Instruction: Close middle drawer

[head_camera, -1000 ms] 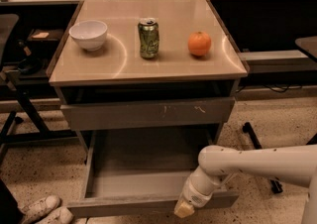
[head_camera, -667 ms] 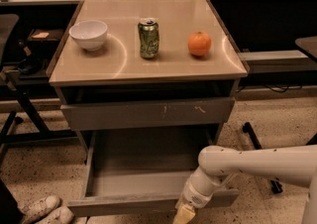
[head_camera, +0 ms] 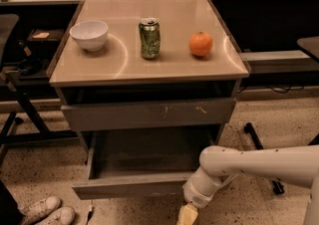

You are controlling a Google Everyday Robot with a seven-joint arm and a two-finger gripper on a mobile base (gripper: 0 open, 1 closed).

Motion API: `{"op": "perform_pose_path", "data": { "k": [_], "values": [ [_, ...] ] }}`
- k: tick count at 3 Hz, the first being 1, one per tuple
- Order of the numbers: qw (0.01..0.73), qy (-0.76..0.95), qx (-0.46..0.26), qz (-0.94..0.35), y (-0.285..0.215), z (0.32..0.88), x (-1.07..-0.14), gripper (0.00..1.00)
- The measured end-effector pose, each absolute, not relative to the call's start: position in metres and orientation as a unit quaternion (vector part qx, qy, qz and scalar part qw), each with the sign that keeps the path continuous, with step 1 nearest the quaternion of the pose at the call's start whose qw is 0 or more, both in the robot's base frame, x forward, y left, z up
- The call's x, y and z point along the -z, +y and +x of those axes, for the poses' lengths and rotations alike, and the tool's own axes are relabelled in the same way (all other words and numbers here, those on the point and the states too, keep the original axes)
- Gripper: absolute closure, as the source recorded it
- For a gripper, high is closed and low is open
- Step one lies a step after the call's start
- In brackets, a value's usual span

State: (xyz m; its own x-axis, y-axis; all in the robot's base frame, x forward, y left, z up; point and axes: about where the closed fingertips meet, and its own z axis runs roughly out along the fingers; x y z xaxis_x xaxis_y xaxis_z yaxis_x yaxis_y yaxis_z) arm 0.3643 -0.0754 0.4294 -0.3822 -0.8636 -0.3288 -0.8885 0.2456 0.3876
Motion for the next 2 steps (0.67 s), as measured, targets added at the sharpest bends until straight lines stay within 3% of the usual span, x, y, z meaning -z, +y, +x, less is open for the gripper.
{"op": "perform_pose_path", "data": {
  "k": [1, 2],
  "values": [
    [0.024, 0.789, -0.262, -0.555, -0.0754, 0.3643, -0.4294, 0.19],
    [0.024, 0.789, -0.262, -0.555, -0.0754, 0.3643, -0.4294, 0.43]
  ]
}}
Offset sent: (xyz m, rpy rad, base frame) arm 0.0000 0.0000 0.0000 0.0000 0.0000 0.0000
